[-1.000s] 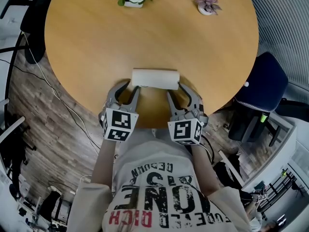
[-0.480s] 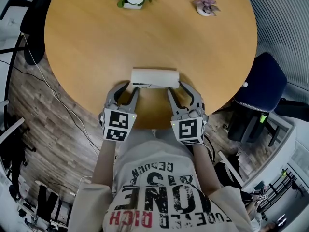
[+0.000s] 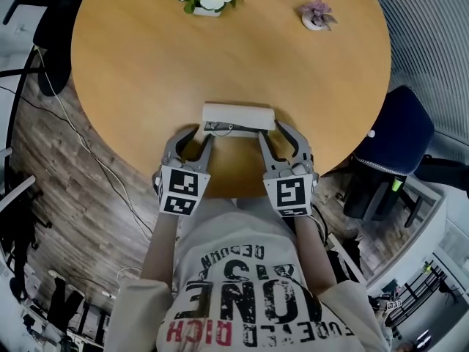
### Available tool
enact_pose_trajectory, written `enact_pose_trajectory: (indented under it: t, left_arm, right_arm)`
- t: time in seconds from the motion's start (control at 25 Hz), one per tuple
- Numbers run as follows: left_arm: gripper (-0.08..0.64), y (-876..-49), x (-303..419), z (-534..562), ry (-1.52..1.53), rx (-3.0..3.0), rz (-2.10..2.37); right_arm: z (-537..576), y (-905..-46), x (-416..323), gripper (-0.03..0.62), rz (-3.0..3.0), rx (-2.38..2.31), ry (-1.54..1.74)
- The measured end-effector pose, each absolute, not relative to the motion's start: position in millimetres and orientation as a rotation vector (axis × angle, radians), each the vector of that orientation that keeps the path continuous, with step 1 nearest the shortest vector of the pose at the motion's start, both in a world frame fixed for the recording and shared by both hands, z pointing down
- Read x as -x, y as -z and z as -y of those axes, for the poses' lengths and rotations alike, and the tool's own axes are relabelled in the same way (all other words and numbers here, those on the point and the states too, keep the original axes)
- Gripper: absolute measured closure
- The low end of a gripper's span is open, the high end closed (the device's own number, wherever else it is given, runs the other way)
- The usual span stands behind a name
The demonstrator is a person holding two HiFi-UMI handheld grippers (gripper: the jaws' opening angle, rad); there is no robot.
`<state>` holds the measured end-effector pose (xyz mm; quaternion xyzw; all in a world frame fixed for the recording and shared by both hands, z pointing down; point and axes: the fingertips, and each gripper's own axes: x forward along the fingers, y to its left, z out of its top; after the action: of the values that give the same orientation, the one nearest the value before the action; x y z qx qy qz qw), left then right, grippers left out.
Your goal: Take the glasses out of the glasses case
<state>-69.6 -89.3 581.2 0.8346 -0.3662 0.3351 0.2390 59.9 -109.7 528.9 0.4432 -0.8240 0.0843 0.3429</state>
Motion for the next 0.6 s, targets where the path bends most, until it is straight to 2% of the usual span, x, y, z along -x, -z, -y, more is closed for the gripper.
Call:
enact_pose_trajectory:
  t: [0.6]
  left_arm:
    - [0.430, -583.1, 69.3, 86.6, -0.894, -2.265, 1.009]
  right_arm:
    - [128.1, -526.3, -61.9, 0.451, 2.154, -1.186, -0.266]
